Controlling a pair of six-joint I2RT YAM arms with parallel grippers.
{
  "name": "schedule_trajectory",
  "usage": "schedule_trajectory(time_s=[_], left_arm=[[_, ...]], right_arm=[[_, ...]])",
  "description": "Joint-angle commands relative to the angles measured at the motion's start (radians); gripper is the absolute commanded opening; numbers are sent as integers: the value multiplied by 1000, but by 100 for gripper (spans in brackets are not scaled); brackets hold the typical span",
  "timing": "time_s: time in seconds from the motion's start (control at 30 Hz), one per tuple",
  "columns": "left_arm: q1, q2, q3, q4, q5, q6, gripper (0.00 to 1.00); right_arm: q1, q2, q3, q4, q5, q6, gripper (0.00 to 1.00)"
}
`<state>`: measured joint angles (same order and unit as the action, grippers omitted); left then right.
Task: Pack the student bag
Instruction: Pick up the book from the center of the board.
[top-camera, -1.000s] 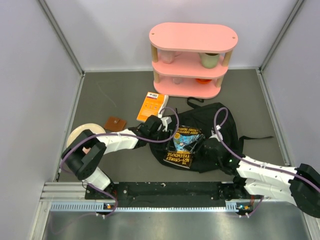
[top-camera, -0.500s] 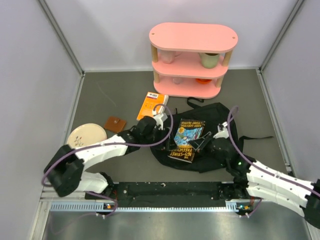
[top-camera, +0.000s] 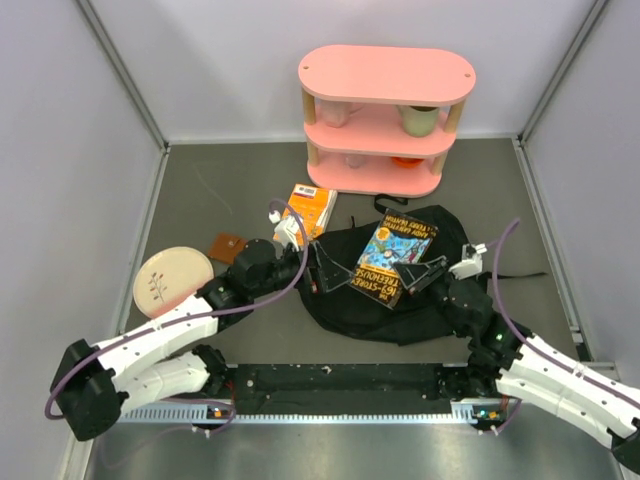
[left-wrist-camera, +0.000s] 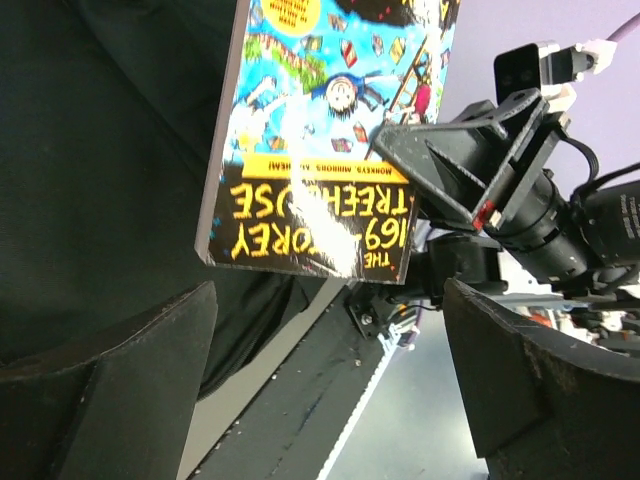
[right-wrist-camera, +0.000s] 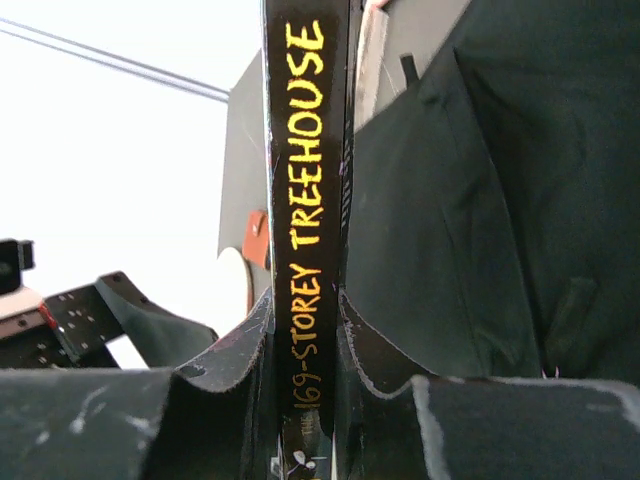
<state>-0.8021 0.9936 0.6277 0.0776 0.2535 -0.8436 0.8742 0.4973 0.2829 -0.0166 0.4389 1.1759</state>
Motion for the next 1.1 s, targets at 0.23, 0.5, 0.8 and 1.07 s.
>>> schedule_trajectory(time_s=[0.23,0.5,0.8,1.07], left_arm=[[-11,-19,-102,343,125,-132,99],[-42,6,-149,470,79,-207,99],[-97,20,-192,519,-58,-229,99],[-97,40,-103,464,-183,-138,99]], right_arm=[[-4,27,73,342,32,-6,0],[-6,116,21,536,-20,83,0],[-6,142,-2,596,-34,133,0],[-4,164,-47,627,-158,245,0]])
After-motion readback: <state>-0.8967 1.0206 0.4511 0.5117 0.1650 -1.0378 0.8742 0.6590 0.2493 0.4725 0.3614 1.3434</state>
